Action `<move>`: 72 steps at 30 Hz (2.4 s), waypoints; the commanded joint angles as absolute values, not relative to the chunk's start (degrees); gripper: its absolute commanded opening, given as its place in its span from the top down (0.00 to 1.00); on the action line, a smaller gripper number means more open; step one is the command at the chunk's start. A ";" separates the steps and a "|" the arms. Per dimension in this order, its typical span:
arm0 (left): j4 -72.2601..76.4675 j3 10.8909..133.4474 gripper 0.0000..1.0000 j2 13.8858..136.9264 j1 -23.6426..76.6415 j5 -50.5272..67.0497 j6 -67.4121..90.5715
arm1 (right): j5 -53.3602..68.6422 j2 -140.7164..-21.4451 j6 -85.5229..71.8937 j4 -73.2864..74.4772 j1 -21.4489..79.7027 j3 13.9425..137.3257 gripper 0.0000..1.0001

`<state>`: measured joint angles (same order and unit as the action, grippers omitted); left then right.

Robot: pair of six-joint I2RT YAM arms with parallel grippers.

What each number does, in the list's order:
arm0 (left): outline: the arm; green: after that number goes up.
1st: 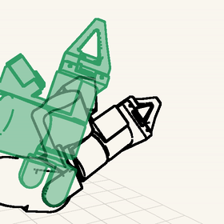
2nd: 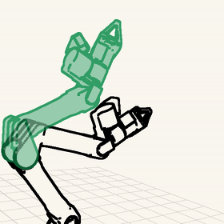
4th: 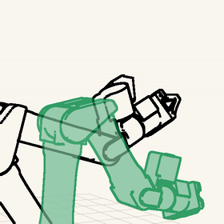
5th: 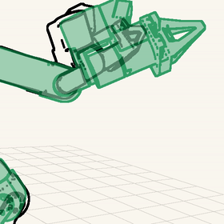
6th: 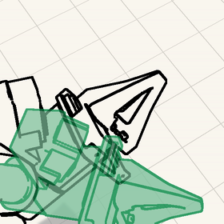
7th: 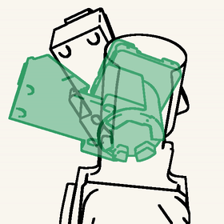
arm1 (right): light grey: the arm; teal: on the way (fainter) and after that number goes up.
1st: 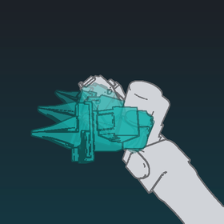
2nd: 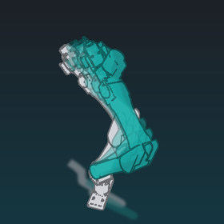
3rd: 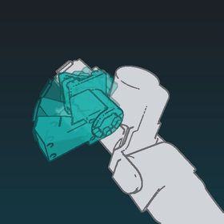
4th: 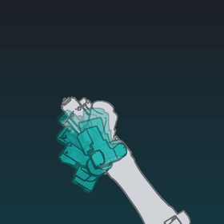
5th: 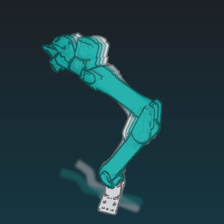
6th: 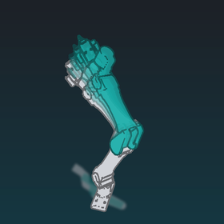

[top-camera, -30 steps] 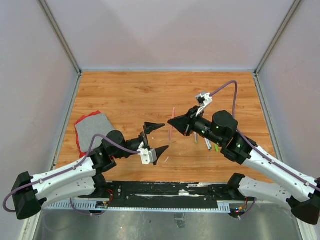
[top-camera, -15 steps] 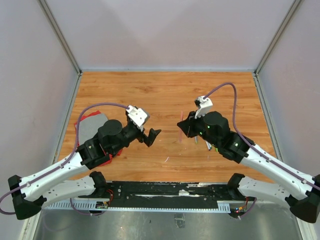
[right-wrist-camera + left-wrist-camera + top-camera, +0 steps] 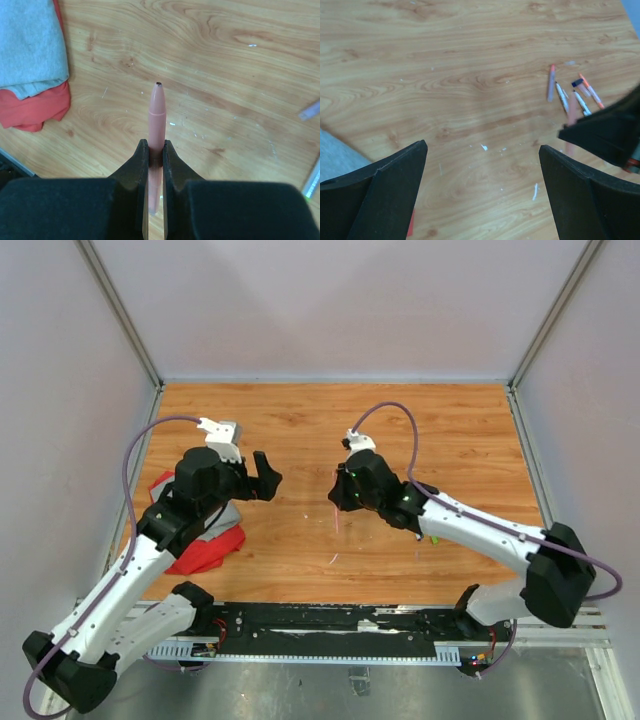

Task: Insert the pens into the pen caps
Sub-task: Place the pen at the center of the board.

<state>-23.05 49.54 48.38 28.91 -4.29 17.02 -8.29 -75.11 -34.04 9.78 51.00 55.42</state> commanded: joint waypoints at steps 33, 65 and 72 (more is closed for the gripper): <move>-37.41 49.23 0.00 33.60 28.26 -20.78 28.64 | -2.83 -120.56 -44.74 13.27 50.46 87.49 0.91; -37.09 49.04 0.00 35.20 28.26 -20.52 28.13 | -0.39 -117.31 -49.39 10.70 50.01 79.78 0.66; -36.19 49.30 0.00 37.20 28.26 -19.56 28.74 | -2.33 -109.46 -43.81 10.81 49.75 75.54 0.59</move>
<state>-37.43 49.36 35.75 28.58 -19.66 28.73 -0.62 -115.31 -47.83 9.43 50.46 77.25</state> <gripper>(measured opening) 0.994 0.393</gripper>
